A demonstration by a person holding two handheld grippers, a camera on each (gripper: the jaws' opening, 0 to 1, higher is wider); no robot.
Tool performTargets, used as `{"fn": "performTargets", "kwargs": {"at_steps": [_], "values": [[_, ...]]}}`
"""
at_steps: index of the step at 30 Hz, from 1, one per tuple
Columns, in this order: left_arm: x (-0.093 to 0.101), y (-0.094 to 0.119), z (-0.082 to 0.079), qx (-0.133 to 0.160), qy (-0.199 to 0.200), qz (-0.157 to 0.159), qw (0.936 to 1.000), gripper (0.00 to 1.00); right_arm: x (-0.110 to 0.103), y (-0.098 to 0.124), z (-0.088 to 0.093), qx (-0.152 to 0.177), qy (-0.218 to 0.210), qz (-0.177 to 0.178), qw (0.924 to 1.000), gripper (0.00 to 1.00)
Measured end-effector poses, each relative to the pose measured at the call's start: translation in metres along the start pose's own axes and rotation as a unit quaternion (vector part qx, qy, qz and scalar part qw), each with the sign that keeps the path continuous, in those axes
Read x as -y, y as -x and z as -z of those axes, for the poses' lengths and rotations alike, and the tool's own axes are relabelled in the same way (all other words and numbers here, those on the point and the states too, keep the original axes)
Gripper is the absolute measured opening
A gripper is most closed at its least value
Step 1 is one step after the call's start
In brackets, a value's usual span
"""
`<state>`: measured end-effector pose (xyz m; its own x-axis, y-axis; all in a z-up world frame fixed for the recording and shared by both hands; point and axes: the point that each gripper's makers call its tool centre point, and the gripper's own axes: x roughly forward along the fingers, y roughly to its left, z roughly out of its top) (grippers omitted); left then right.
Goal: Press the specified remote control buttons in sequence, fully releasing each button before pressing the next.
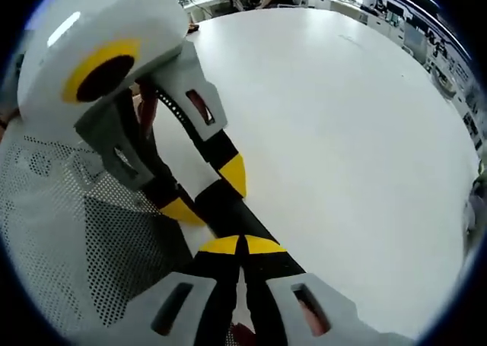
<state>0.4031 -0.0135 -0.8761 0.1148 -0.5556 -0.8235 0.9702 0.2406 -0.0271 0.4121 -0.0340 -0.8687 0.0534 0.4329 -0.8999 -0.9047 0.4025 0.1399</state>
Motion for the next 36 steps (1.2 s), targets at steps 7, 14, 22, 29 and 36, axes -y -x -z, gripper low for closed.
{"fn": "performTargets", "kwargs": {"at_steps": [7,14,22,29,36], "values": [[0.000,0.000,0.000,-0.001,-0.002,-0.004,1.0000,0.24,0.000,0.001,0.001,0.028,-0.015,-0.025,0.9992,0.00],[0.000,0.000,0.000,0.002,0.000,-0.006,1.0000,0.24,0.000,0.001,0.000,0.022,-0.031,-0.033,0.9987,0.00],[0.000,-0.001,0.000,-0.001,-0.003,-0.005,1.0000,0.25,-0.003,0.005,0.006,0.014,-0.051,-0.059,0.9969,0.00],[0.000,0.000,0.000,-0.002,-0.004,-0.005,1.0000,0.25,0.006,0.036,-0.010,0.078,-0.073,-0.057,0.9926,0.00],[0.000,0.000,0.000,-0.002,-0.002,-0.006,1.0000,0.25,0.011,0.092,-0.042,0.203,-0.107,-0.063,0.9714,0.00]]}}
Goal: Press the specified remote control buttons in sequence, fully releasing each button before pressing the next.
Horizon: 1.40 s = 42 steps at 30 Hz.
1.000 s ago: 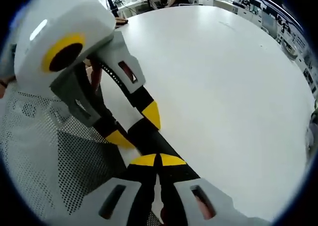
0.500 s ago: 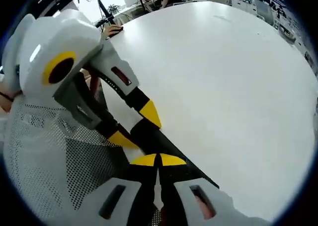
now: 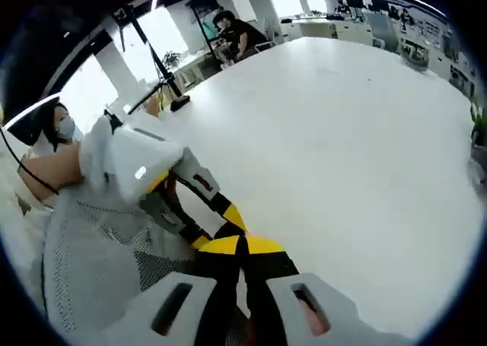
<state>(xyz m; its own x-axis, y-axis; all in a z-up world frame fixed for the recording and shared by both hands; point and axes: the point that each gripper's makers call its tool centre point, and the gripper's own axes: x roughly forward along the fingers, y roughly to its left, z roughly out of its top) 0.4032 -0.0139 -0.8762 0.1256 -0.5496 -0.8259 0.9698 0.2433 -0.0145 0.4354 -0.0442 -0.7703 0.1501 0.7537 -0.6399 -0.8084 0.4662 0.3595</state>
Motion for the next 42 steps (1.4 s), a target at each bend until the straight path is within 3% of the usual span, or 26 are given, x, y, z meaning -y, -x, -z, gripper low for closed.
{"fn": "performTargets", "kwargs": {"at_steps": [4,7,9,13,16,21,28,32,35,36,42], "values": [[0.000,0.000,0.000,0.000,0.000,0.000,1.0000,0.25,-0.008,0.027,-0.023,0.081,0.014,0.011,0.9966,0.00],[0.000,0.000,0.000,-0.001,0.000,0.000,1.0000,0.25,-0.016,0.053,-0.038,0.153,-0.001,0.031,0.9877,0.00],[0.000,0.000,0.000,-0.002,0.000,0.000,1.0000,0.25,-0.021,0.069,-0.044,0.188,0.020,0.047,0.9808,0.00],[0.000,0.000,0.000,-0.001,0.000,0.000,1.0000,0.25,-0.020,0.097,-0.050,0.224,0.039,0.099,0.9686,0.00],[0.000,0.000,0.000,0.000,0.001,0.000,1.0000,0.25,-0.014,0.122,-0.054,0.257,0.038,0.145,0.9547,0.03],[0.000,0.000,0.000,0.001,0.001,0.000,1.0000,0.25,0.005,0.147,-0.043,0.267,0.058,0.230,0.9339,0.16],[0.000,0.000,0.000,0.001,0.001,-0.001,1.0000,0.25,0.017,0.161,-0.030,0.288,0.037,0.268,0.9186,0.37],[0.000,0.000,0.000,0.002,0.002,-0.001,1.0000,0.25,0.025,0.164,-0.022,0.284,0.032,0.292,0.9126,0.48],[0.000,0.000,0.000,0.002,0.001,-0.001,1.0000,0.25,0.032,0.172,-0.019,0.296,0.024,0.318,0.9005,0.60],[0.000,0.000,0.000,0.000,0.001,-0.002,1.0000,0.25,0.036,0.176,-0.018,0.303,0.024,0.332,0.8928,0.67],[0.000,0.000,0.000,0.002,0.004,-0.003,1.0000,0.25,0.045,0.179,-0.012,0.305,0.025,0.372,0.8764,0.82]]}}
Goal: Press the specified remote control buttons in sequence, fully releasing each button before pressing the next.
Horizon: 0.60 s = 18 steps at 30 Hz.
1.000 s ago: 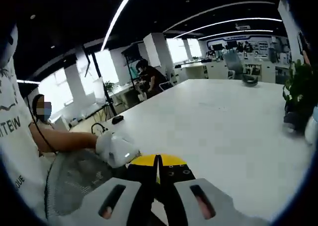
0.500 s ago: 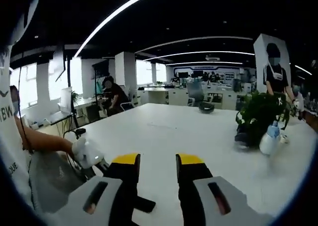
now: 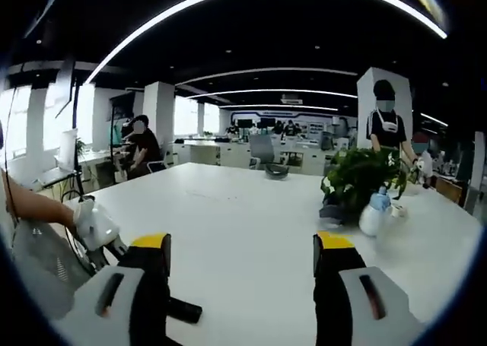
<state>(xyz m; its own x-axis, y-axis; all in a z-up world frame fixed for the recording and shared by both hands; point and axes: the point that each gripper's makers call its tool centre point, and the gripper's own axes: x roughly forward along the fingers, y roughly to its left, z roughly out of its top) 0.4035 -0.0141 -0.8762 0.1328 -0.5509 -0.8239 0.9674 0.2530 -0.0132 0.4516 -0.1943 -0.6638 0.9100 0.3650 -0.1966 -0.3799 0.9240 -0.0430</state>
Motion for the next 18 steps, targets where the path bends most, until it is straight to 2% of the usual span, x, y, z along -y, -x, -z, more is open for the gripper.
{"fn": "performTargets", "kwargs": {"at_steps": [2,4,6,9,13,18], "values": [[0.000,0.000,0.000,0.001,0.000,0.000,1.0000,0.25,0.008,-0.003,0.002,-0.005,0.017,0.027,0.9995,0.82],[0.000,0.000,0.000,0.004,0.001,-0.001,1.0000,0.25,0.015,-0.003,0.013,-0.041,0.054,0.046,0.9966,0.79],[0.000,0.000,0.000,0.005,0.002,-0.001,1.0000,0.25,0.016,-0.002,0.011,-0.030,0.044,0.048,0.9974,0.79],[0.000,0.000,0.000,0.005,0.003,-0.001,1.0000,0.25,0.028,0.002,0.009,-0.019,0.026,0.072,0.9969,0.76],[0.000,0.000,0.000,0.002,0.001,-0.001,1.0000,0.24,0.030,0.002,0.016,-0.036,0.027,0.075,0.9962,0.74],[0.000,0.000,0.000,0.003,0.005,-0.001,1.0000,0.24,0.025,0.001,0.019,-0.047,0.055,0.065,0.9953,0.72]]}}
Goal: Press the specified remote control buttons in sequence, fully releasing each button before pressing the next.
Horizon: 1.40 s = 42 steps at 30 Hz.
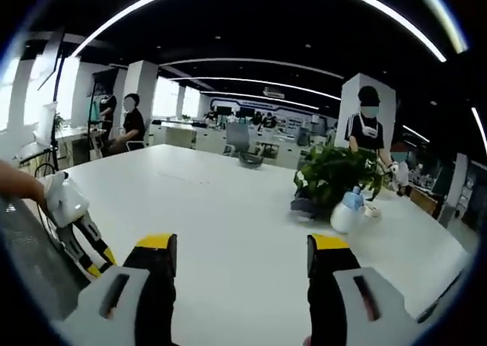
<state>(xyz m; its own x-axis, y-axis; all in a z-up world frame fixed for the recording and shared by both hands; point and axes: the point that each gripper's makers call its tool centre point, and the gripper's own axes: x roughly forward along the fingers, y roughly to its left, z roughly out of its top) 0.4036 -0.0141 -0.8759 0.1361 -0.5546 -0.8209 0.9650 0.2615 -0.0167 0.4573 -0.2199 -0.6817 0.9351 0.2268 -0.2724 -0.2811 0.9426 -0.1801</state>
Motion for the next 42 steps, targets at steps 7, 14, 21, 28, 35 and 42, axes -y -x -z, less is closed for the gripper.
{"fn": "performTargets", "kwargs": {"at_steps": [7,14,21,28,35,42], "values": [[-0.002,0.000,0.000,0.001,-0.009,0.005,0.9999,0.24,-0.003,0.000,0.004,-0.017,0.014,-0.005,0.9998,0.68],[-0.004,-0.001,-0.001,-0.009,-0.015,0.008,0.9998,0.24,-0.001,0.002,0.003,-0.016,0.008,-0.001,0.9998,0.65],[-0.014,-0.001,-0.001,-0.030,-0.025,0.014,0.9991,0.24,-0.002,0.002,0.006,-0.024,0.011,-0.002,0.9997,0.62],[-0.025,0.000,0.001,-0.045,-0.026,0.013,0.9986,0.24,-0.005,0.001,0.011,-0.040,0.013,-0.010,0.9991,0.58],[-0.035,0.000,0.001,-0.062,-0.037,0.017,0.9973,0.24,-0.004,0.000,0.015,-0.052,0.012,-0.010,0.9985,0.57],[-0.050,-0.001,0.000,-0.066,-0.036,0.013,0.9971,0.24,-0.001,0.001,0.014,-0.048,0.008,-0.005,0.9988,0.53]]}}
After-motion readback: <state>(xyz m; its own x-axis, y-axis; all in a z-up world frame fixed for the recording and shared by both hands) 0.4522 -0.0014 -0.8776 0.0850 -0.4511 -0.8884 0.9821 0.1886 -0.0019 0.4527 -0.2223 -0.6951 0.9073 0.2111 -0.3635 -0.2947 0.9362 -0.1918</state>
